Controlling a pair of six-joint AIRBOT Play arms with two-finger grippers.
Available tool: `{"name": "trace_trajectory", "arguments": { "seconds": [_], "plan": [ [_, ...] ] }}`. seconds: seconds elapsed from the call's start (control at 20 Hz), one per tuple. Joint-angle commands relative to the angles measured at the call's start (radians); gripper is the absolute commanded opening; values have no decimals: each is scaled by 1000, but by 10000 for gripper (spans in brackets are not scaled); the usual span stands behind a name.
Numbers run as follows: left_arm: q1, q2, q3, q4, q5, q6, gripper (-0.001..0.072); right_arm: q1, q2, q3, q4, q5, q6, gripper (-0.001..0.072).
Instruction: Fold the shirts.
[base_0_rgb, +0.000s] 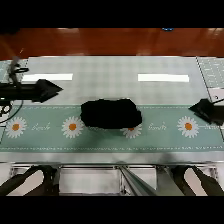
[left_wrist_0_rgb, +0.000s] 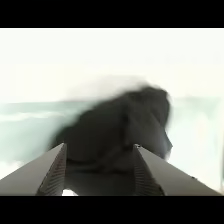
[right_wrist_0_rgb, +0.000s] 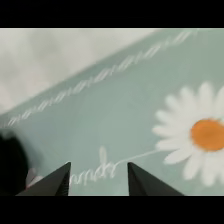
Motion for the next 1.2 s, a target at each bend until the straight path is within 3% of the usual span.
{"name": "trace_trajectory", "arguments": {
  "seconds": [0.0, 0.2, 0.4, 0.45, 0.5, 0.55, 0.8, 1.0, 1.15],
  "plan": [
    [-144, -171, -37, -158, -40, 261, 502, 21, 13, -197, 188, 2, -123, 412],
    [-350, -342, 93, -128, 3, 248, 502, 151, 13, -201, 168, 10, -115, 412],
    [-420, -449, 231, 27, -43, 103, 501, 226, 13, -201, 137, -4, -70, 412],
    [-424, -459, 254, 45, -78, 105, 445, 251, 13, -201, 117, -6, -49, 412],
    [-423, -463, 277, 79, -96, 104, 121, 280, 13, -201, 91, -19, -18, 412],
    [-416, -461, 293, 101, -91, 101, 20, 320, 13, -201, 67, -42, 14, 412],
    [-337, -454, 344, 73, -92, 78, 20, 567, -121, -201, 162, -189, 70, 412],
    [-297, -454, 344, 72, -103, 77, 20, 671, -295, -153, 302, -340, 14, 412],
    [-278, -454, 344, 72, -103, 69, 20, 671, -418, -83, 376, -343, -26, 412]
  ]
}}
